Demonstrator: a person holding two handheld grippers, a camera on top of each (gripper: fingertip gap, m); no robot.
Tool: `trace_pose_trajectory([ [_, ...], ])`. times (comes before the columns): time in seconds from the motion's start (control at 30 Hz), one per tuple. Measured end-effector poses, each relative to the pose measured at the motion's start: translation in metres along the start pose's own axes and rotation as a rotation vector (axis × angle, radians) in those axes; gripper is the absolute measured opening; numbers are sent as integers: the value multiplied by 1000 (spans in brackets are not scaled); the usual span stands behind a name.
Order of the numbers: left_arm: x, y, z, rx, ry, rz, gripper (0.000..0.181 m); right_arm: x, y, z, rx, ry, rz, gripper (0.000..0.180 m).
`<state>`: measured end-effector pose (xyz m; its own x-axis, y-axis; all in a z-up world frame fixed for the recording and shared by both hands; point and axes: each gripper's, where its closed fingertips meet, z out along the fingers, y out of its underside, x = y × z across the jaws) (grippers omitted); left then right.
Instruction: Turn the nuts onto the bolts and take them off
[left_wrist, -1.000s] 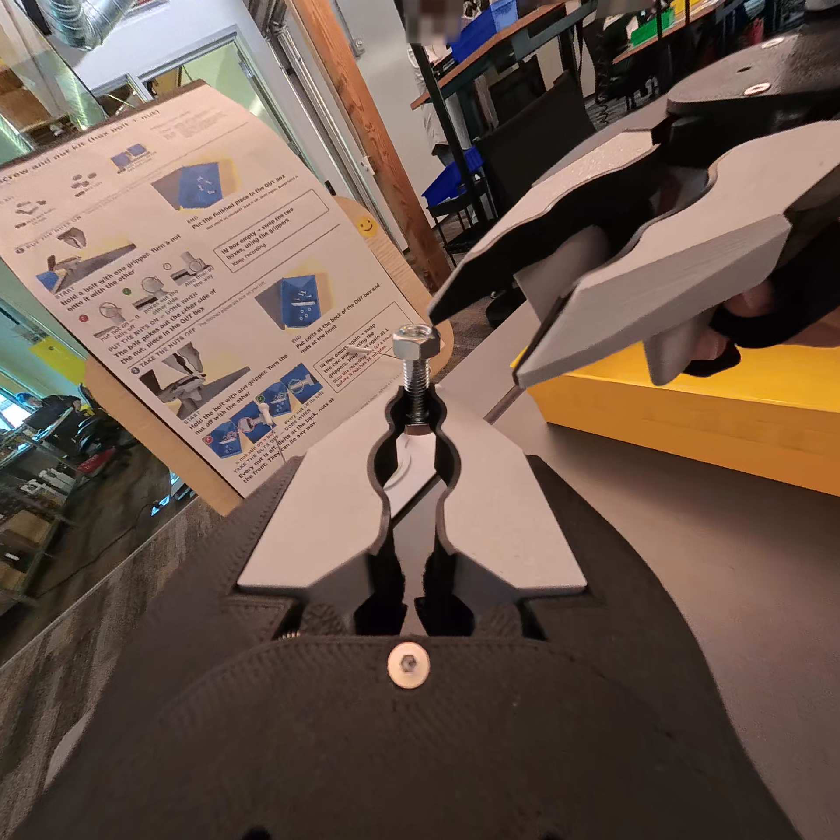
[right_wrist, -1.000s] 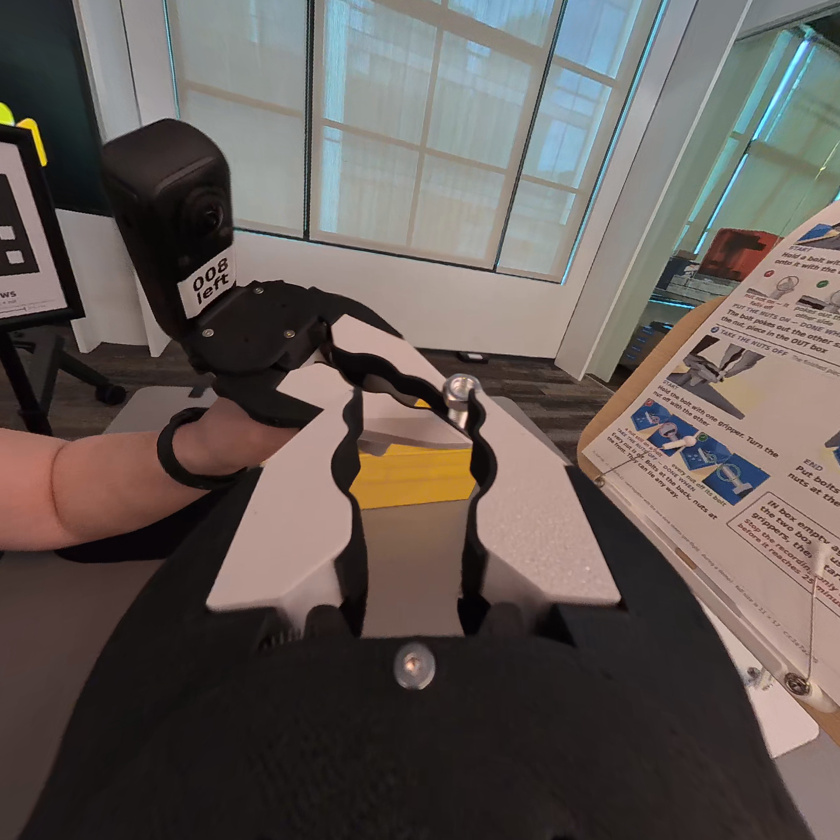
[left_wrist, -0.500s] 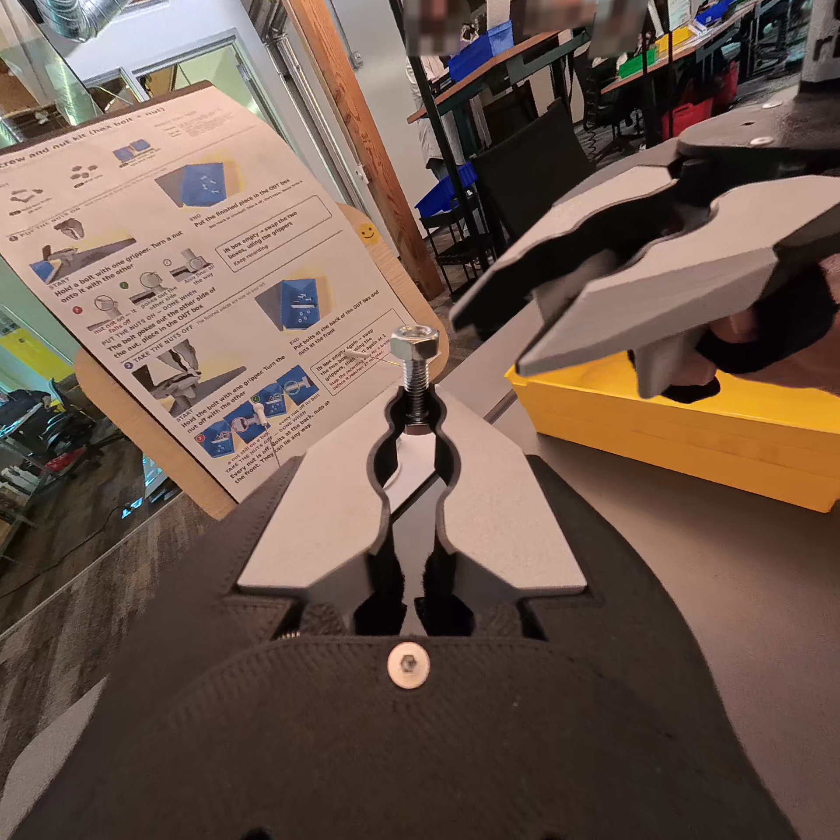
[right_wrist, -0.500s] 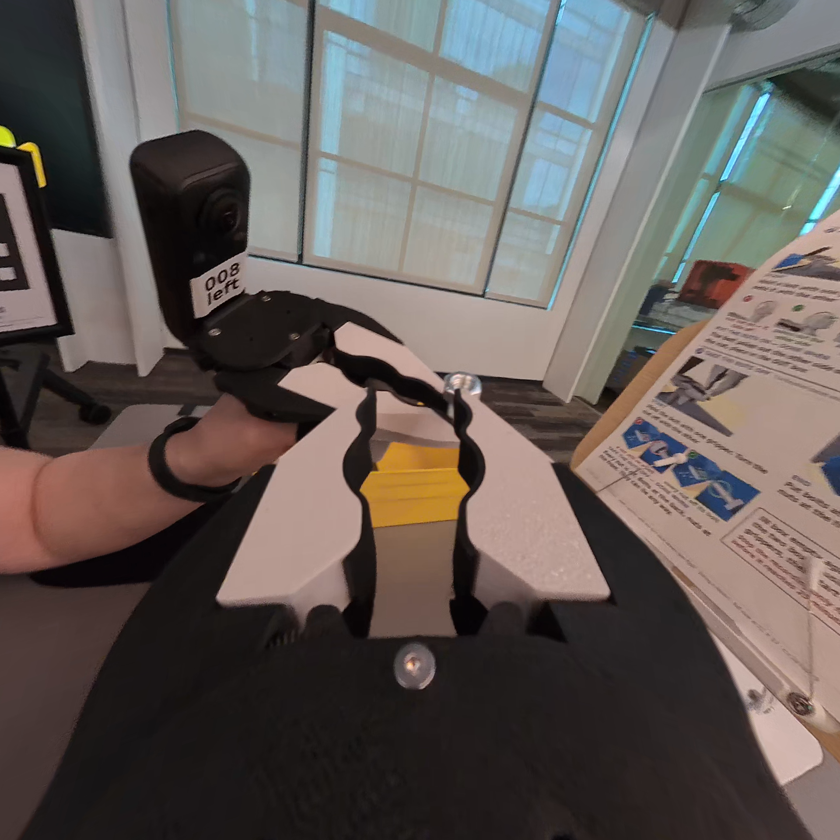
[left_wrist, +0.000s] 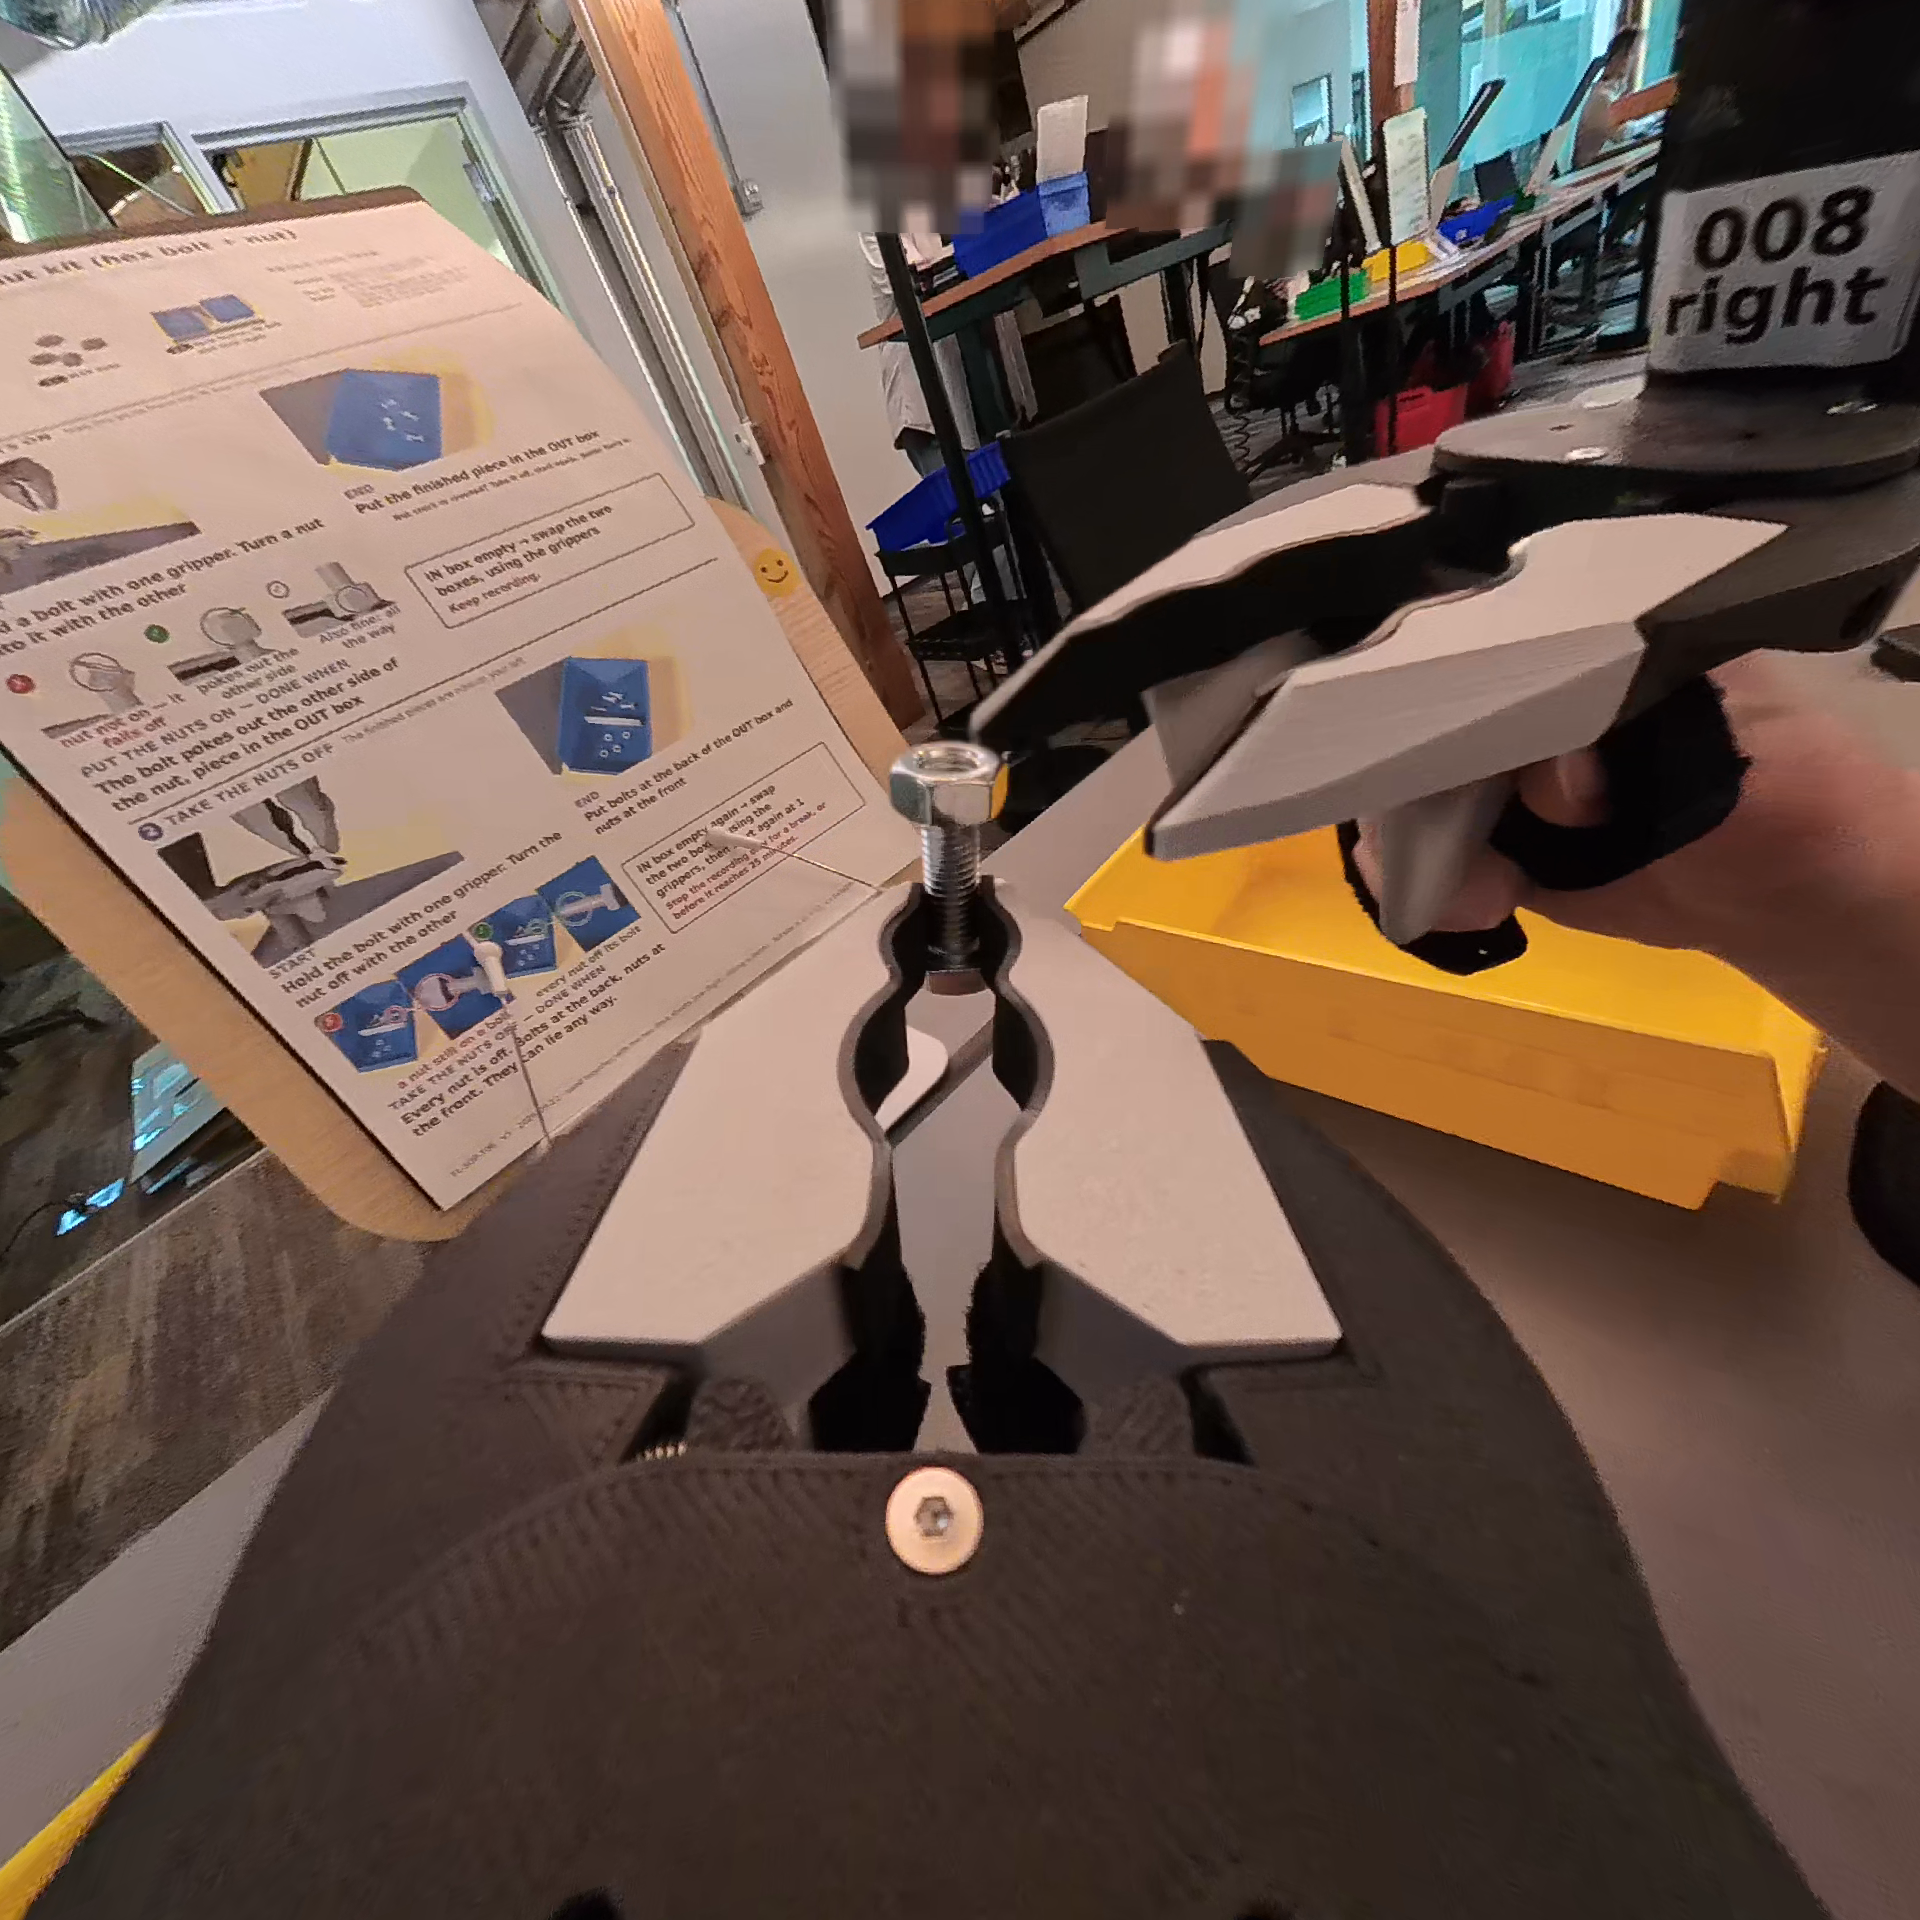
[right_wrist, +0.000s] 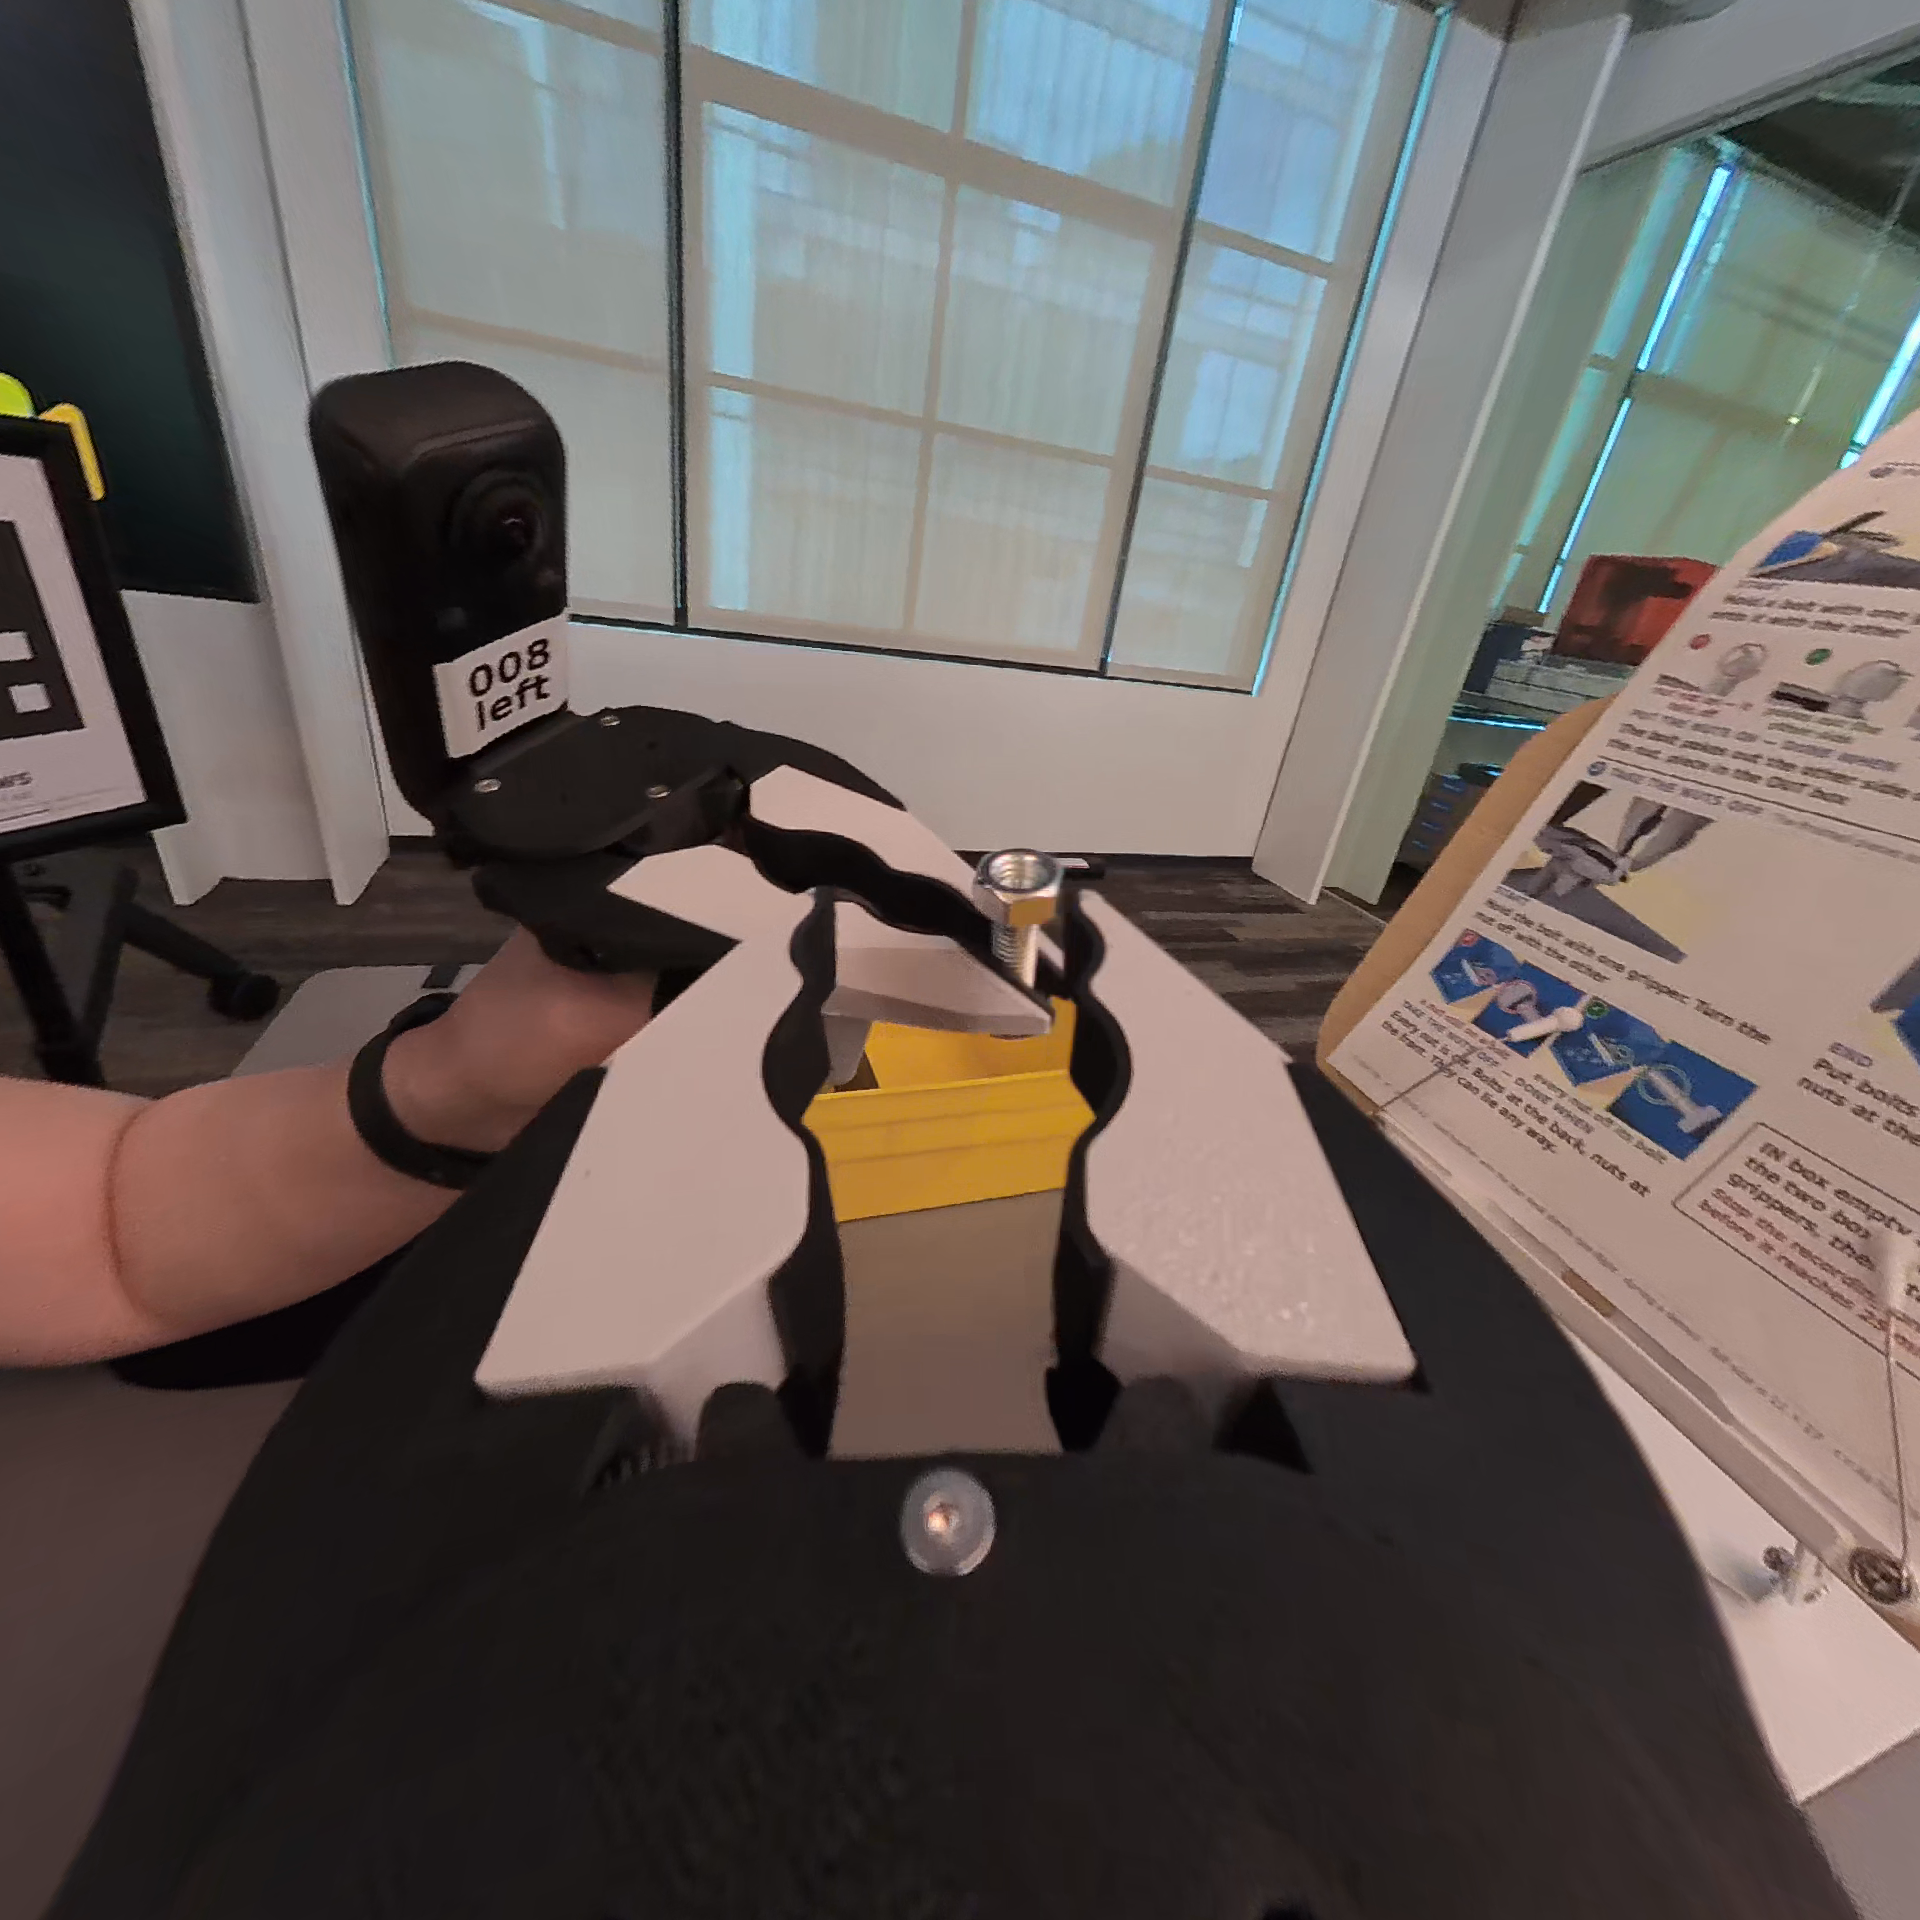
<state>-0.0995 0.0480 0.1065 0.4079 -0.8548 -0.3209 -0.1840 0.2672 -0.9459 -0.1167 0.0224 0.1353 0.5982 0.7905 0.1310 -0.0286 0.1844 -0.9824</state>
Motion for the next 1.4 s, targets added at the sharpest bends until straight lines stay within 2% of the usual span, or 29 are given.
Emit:
trace_pose_trajectory([
  [0.17, 2, 0, 1, 1, 14, -14, 7, -8, 5, 5, -24, -38, 3, 55],
  [0.2, 1, 0, 0, 0, 14, -17, 7, -7, 5, 4, -32, -29, -12, 51],
  [0.27, -1, 0, -1, 7, 12, -31, 7, -9, 4, 0, -40, -42, -27, 30],
  [0.3, -1, -1, -2, 11, 17, -41, 7, -8, 1, -1, -31, -42, -16, 30],
  [0.4, 2, -4, -2, 24, 37, -60, 7, -1, -5, -3, 5, -3, 8, 44],
  [0.47, 6, -4, -1, 26, 55, -63, 7, 1, -4, -1, 9, 8, 5, 61],
  [0.53, 10, -5, 0, 29, 66, -66, 7, -7, 0, 2, -15, -38, 17, 65],
  [0.77, 5, -6, -2, 40, 60, -88, 7, -12, 4, -2, -65, -64, -37, 42],
  [0.83, 5, -7, -3, 43, 65, -95, 7, -8, 0, -2, -41, -45, -21, 46],
  [0.93, 13, -8, -1, 46, 96, -105, 7, -11, 1, 3, -25, -51, -16, 62],
  [1.0, 16, -7, 1, 39, 102, -97, 7, -16, 5, 6, -44, -69, -39, 65],
  [1.1, 14, -6, 0, 36, 98, -93, 7, -15, 5, 3, -69, -51, -73, 61],
  [1.2, 9, -9, -3, 53, 89, -117, 7, -11, 0, -4, -56, -58, -52, 41],
  [1.4, 16, -10, -1, 60, 125, -134, 7, -13, -1, 0, -32, -70, -22, 60],
])
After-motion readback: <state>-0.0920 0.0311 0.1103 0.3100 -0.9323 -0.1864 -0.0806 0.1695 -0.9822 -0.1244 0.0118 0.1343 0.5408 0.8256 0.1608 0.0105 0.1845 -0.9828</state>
